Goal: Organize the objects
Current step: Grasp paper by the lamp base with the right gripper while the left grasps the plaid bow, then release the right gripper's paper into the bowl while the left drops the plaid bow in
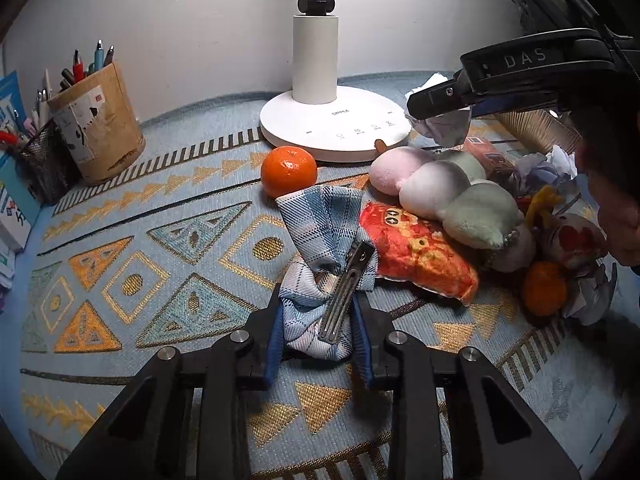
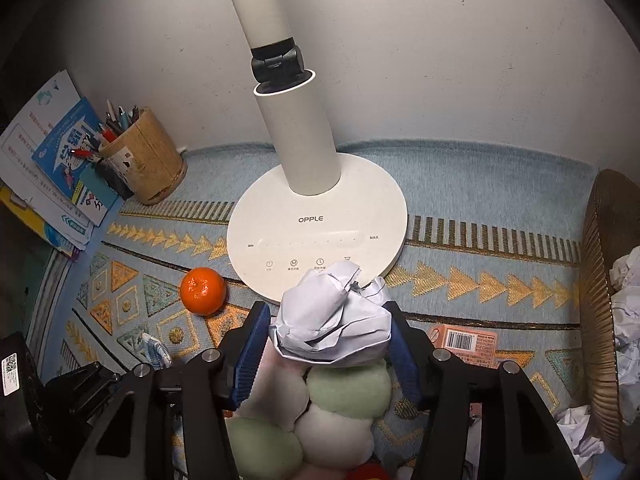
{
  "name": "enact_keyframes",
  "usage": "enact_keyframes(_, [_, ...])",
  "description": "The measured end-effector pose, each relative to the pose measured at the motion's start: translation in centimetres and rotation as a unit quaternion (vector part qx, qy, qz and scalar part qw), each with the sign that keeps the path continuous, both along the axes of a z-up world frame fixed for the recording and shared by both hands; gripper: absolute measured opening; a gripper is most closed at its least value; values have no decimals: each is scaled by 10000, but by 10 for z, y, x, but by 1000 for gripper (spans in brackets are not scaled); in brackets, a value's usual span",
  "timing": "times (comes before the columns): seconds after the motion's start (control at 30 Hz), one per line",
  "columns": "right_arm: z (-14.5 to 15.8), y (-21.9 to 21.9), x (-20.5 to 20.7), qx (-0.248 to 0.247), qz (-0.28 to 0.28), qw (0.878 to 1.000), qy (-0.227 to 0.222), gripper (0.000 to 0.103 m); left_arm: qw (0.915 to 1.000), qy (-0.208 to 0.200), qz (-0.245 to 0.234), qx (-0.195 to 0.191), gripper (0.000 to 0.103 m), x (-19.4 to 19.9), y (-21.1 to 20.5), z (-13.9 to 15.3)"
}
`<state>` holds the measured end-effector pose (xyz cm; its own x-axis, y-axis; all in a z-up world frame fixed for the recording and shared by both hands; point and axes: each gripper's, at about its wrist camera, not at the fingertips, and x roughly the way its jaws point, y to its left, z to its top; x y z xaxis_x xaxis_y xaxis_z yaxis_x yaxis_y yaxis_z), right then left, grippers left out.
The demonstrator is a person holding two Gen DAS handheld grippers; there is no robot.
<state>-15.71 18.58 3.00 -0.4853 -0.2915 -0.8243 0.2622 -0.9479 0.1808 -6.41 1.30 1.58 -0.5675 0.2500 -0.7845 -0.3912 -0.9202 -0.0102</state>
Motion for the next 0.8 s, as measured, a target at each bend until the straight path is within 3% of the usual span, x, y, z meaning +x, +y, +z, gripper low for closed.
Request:
enact_keyframes(0.17, [30, 13, 18, -229, 64, 9993, 274, 56, 9997, 111, 39, 194, 23, 10, -1, 18])
enact_keyframes(0.4, [85, 47, 48, -440, -43, 9963, 735, 56, 9972, 599, -69, 445, 23, 18, 26, 79])
enact_keyframes(0.6, [126, 102, 76, -510, -355, 9919, 1103, 56, 9930, 961, -325, 597, 23, 16, 83, 124])
enact_keyframes(0.8, [141, 188, 89, -624, -1037, 9848, 1246, 56, 9903, 918, -693, 775, 23, 0, 158, 145])
